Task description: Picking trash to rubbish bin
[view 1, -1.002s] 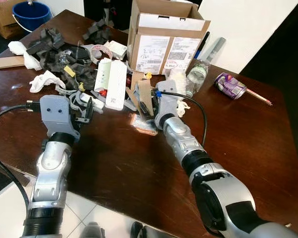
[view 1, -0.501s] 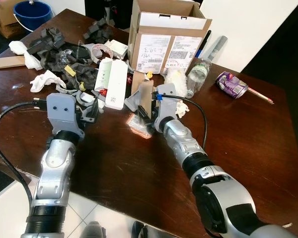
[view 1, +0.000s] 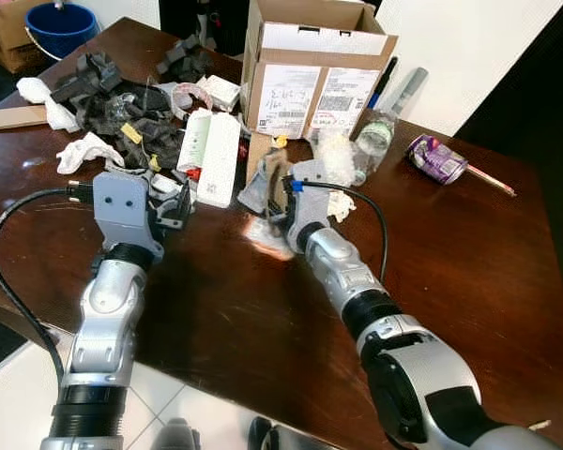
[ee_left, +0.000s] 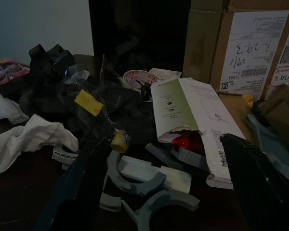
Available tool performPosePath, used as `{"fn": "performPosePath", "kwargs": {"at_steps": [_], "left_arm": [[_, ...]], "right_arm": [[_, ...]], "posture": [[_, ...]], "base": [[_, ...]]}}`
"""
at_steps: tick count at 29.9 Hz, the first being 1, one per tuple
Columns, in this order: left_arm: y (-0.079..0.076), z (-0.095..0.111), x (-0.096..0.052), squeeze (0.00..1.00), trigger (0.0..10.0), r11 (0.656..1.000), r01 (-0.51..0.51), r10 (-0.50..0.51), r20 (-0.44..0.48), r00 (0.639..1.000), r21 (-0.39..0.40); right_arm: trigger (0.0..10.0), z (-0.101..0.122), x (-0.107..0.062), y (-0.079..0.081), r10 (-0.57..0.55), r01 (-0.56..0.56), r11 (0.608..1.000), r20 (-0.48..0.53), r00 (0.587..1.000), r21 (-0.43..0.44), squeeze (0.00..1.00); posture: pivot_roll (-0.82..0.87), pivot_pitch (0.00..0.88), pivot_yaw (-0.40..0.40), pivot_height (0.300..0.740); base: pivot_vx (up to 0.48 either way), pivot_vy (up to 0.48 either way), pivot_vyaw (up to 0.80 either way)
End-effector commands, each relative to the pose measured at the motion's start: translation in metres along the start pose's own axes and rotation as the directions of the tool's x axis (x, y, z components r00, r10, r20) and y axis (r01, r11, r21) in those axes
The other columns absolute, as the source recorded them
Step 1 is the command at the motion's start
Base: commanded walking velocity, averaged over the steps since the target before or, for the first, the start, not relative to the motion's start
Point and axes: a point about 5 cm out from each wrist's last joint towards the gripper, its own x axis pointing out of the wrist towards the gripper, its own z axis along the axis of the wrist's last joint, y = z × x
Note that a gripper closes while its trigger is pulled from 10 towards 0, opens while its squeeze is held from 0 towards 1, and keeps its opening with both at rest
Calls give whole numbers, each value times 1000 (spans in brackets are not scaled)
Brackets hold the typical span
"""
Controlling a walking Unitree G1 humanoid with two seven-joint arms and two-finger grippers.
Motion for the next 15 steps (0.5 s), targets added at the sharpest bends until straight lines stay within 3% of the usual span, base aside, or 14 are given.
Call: {"fn": "performPosePath", "kwargs": {"at_steps": [1,6,8,11,13,15], "left_arm": [[-1,-3,0,0,10000,1000,8,-8,-23,1000,4],[-1,-2,2,0,10000,1000,9,-9,-18,1000,2],[0,1,5,0,10000,1000,11,-11,-8,1000,-1],[0,2,6,0,10000,1000,12,-12,-4,1000,-2],[0,4,8,0,10000,1000,16,-16,2,1000,-5],[0,4,9,0,10000,1000,19,-19,3,1000,-6]], "right_arm": [[0,-10,-3,-4,-12,13,999,-32,999,51,0],[0,-5,-3,-7,-14,15,989,-5,1000,150,0],[0,3,-3,-16,-21,6,943,42,999,332,0],[0,7,-3,-20,-24,-5,914,66,998,405,0],[0,15,-4,-29,-33,-35,846,117,993,532,0],[0,17,-5,-33,-44,-35,830,127,991,557,0]], "posture": [[198,203,-146,740],[197,198,-143,740],[197,193,-137,740],[197,193,-137,740],[191,190,-132,740],[186,188,-130,740]], "base": [[0,0,0],[0,0,0],[0,0,0],[0,0,0],[0,0,0],[0,0,0]]}}
